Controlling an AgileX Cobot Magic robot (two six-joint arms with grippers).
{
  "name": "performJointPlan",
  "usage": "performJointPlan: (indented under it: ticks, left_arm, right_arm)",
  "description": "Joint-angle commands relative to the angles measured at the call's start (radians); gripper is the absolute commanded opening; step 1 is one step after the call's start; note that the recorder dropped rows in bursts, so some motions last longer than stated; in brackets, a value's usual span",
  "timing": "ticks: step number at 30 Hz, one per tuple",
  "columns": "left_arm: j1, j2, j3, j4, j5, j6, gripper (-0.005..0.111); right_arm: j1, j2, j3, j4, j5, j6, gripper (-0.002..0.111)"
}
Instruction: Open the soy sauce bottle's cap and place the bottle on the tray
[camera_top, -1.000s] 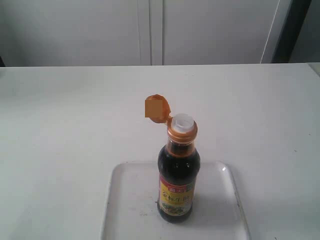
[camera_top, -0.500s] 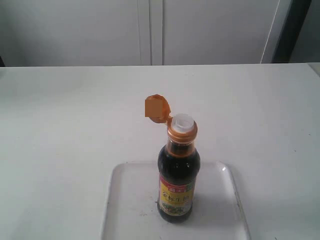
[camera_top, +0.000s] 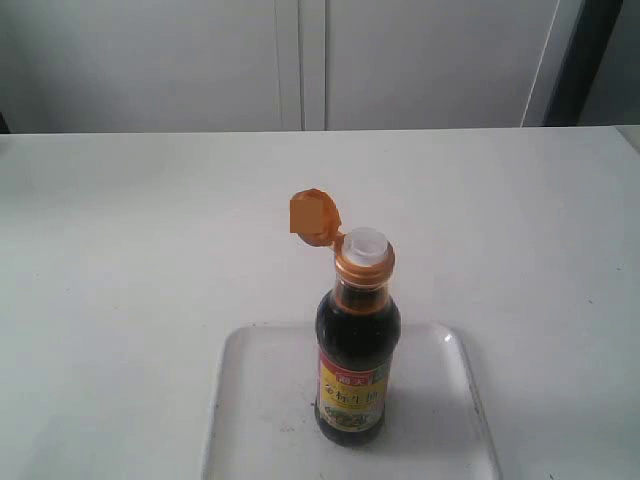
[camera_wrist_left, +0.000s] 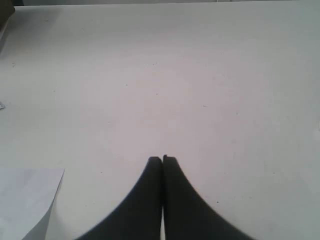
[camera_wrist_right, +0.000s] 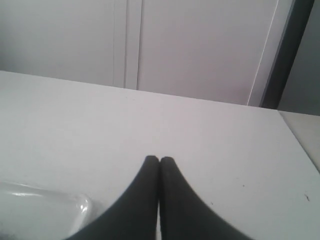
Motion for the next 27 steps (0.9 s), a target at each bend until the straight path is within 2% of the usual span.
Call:
performJointPlan:
  ticks: [1, 7, 18, 27]
  left_arm:
    - [0.004, -0.005, 0.003, -0.006, -0.002, -0.006, 0.000]
    - [0.004, -0.005, 0.003, -0.006, -0.002, -0.006, 0.000]
    - [0.004, -0.005, 0.003, -0.006, -0.002, -0.006, 0.000]
    - [0.004, -0.005, 0.003, -0.006, -0.002, -0.006, 0.000]
  right_arm:
    - [-0.004, -0.006, 0.045, 0.000, -0.006, 0.012, 0.000]
    - [-0.004, -0.006, 0.105, 0.000, -0.085, 0.050, 0.000]
    - [-0.004, -0.006, 0.105, 0.000, 0.062, 0.057, 0.000]
    - [-0.004, -0.006, 0.105, 0.000, 0.062, 0.057, 0.000]
